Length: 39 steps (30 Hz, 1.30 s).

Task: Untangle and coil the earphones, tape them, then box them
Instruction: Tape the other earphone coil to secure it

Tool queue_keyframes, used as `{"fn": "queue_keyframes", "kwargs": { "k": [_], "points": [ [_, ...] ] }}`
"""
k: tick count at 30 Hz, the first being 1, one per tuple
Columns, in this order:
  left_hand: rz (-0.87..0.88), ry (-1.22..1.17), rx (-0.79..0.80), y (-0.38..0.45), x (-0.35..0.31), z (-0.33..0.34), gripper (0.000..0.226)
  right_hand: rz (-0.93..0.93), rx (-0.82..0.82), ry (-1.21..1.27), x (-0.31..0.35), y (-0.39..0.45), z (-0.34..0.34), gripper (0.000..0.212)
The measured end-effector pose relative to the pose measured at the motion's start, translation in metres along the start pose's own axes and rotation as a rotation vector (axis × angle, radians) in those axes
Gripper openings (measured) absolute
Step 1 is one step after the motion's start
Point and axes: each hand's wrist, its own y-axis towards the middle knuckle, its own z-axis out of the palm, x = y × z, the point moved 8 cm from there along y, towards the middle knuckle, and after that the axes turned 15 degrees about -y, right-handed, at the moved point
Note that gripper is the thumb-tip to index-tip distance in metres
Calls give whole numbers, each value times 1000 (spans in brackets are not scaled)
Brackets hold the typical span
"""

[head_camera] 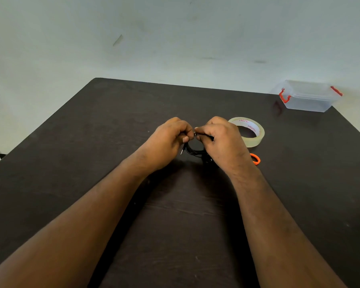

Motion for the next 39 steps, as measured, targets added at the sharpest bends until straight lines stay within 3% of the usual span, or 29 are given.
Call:
{"fn": "queue_keyframes", "kwargs": {
  "k": [5,9,13,17,24,28,33,39],
  "points": [
    [-36,-30,-79,-1,4,-9,24,-3,26,-5,2,2,2,13],
    [-67,-214,-235,-6,4,-10,13,64,-17,13,-9,2,-5,11],
    [-43,-185,-272,-10,1,-1,39,56,25,-6,-5,0,-4,13],
    [-83,-178,-273,-10,5,-1,43,30,32,-1,-1,1,-4,13],
    [-93,-255,-430,-14,5,-14,7,-3,-16,8,3,2,-7,9],
    [-88,-213,-400,-13,2,-15,5,-35,-26,18,5,2,-7,8],
    [-303,-394,-389,-12,21,-12,12,-124,-41,51,12,2,-6,9],
    [-502,-858,-294,-15,28,3,3,-205,-146,102,16,-2,-14,11]
  ]
}}
